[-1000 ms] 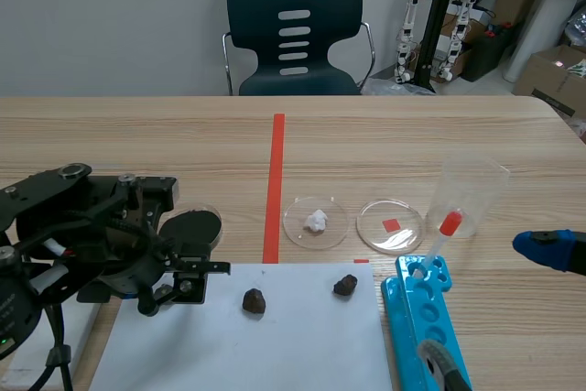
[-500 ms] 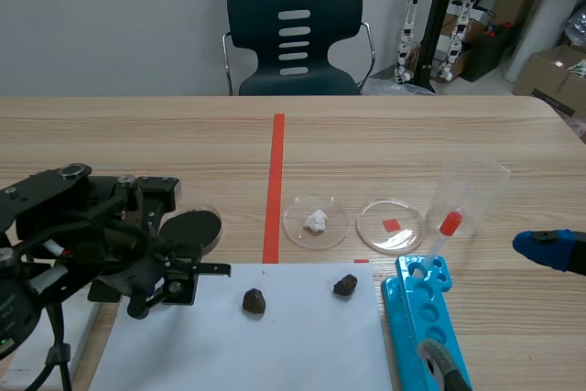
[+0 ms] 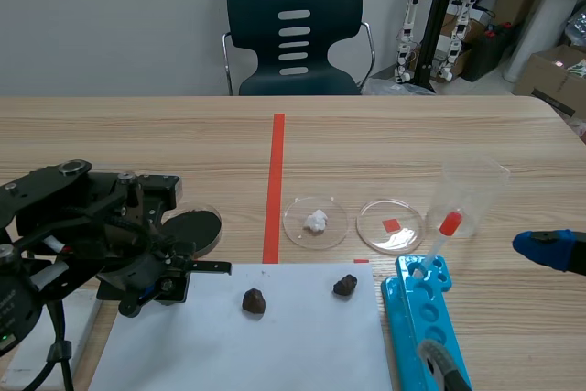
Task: Pick up the left mineral with the left hand
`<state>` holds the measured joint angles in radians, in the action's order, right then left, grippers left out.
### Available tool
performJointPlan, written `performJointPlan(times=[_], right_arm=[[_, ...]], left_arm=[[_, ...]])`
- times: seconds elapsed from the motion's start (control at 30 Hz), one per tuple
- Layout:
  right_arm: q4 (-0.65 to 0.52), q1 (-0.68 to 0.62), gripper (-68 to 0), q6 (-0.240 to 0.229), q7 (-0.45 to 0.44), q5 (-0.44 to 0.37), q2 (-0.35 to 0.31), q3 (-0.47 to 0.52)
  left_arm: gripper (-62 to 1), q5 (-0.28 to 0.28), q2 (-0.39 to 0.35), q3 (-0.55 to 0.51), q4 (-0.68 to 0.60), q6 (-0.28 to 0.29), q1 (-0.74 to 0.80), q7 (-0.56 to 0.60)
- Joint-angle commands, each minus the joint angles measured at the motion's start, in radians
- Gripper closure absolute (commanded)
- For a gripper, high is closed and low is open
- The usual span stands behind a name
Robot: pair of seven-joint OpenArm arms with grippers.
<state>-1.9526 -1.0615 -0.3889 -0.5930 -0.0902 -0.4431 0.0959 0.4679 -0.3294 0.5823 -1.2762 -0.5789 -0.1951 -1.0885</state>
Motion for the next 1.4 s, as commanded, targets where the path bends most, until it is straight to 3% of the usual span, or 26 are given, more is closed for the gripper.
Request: performJointPlan(times=[0.0, 0.33, 0.8, 1.07, 1.37], right_arm=[[-0.012, 0.000, -65.3, 0.000, -0.014, -0.011, 0.000, 0.001], [-0.012, 0.000, -65.3, 0.000, -0.014, -0.011, 0.000, 0.001], [-0.012, 0.000, -65.3, 0.000, -0.014, -0.011, 0.000, 0.001], [-0.012, 0.000, -65.3, 0.000, -0.014, -0.011, 0.000, 0.001], [-0.012, 0.000, -65.3, 0.000, -0.014, -0.011, 0.000, 0.001]], left_arm=[[-11.6, -0.005, 0.002, 0.001, -0.019, -0.005, -0.006, -0.005], [-11.6, -0.005, -0.036, -0.013, -0.078, -0.005, 0.013, 0.006], [-11.6, 0.000, -0.241, -0.101, -0.460, 0.011, 0.268, 0.413], [-11.6, 0.011, -0.367, -0.233, -0.571, 0.175, 0.472, 0.706], [-11.6, 0.011, -0.460, -0.450, -0.649, 0.439, 0.728, 0.985]])
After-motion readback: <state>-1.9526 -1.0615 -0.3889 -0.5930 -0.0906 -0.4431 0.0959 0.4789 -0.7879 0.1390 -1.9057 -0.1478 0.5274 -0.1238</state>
